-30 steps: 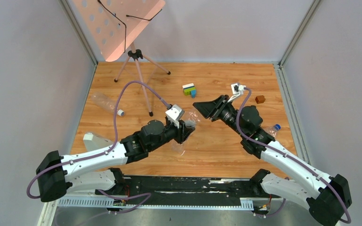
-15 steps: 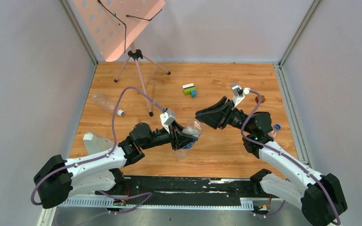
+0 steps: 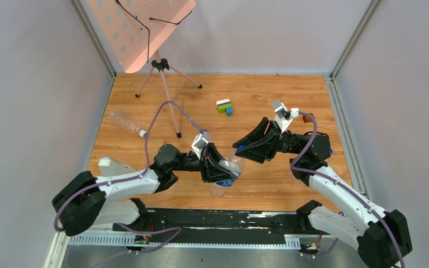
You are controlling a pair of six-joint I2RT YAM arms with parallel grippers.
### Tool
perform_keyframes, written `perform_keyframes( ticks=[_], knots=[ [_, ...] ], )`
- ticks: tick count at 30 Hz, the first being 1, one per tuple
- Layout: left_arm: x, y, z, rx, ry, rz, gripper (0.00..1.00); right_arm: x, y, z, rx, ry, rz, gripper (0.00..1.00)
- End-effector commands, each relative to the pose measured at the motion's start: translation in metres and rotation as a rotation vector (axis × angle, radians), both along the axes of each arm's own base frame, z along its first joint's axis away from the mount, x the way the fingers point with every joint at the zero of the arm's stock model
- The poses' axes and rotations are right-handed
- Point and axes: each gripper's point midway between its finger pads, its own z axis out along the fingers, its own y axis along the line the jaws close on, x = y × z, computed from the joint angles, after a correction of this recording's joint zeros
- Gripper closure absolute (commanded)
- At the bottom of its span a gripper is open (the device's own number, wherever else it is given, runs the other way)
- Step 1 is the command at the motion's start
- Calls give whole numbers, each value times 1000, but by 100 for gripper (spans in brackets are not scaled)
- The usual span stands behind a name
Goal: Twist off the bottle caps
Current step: Unscrew the bottle cap from the plastic bottle.
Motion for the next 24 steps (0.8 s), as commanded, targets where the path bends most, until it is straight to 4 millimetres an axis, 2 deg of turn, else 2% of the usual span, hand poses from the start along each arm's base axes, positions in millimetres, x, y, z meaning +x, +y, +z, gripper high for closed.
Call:
perform_keyframes(
  ticks=[1,4,6,7,9,10,11,12,13,14,15,16,20,24],
  knots=[
    [2,10,54,-210,-21,-67,100,-50,-15,26,7,-240,182,100],
    [0,10,57,-241,-14,-97,100,-50,-16,26,-5,-260,166,100],
    [4,7,53,-226,-10,-84,100,-37,-13,31,4,-207,87,100],
    [8,5,48,-203,7,-64,100,-22,-12,35,11,-143,1,92],
    [21,4,38,-155,18,21,100,10,-14,39,7,-27,-200,61],
    [28,6,43,-161,-29,91,100,23,-18,39,11,15,-287,53],
    [34,3,21,-65,22,127,100,35,-24,39,22,65,-372,46],
    [45,6,30,-65,-48,225,100,40,-30,41,36,89,-427,40],
    [43,3,7,46,-14,251,100,47,-34,42,50,112,-474,36],
    [57,6,19,54,-96,359,100,52,-37,41,51,139,-508,35],
    [54,3,10,132,-123,379,100,57,-38,39,39,159,-530,34],
    [64,7,11,154,-123,458,100,61,-38,38,34,175,-549,33],
    [73,5,-2,271,-128,553,100,75,-33,32,12,220,-629,33],
    [75,2,-3,323,-145,629,100,87,-26,24,-27,264,-699,33]
  ],
)
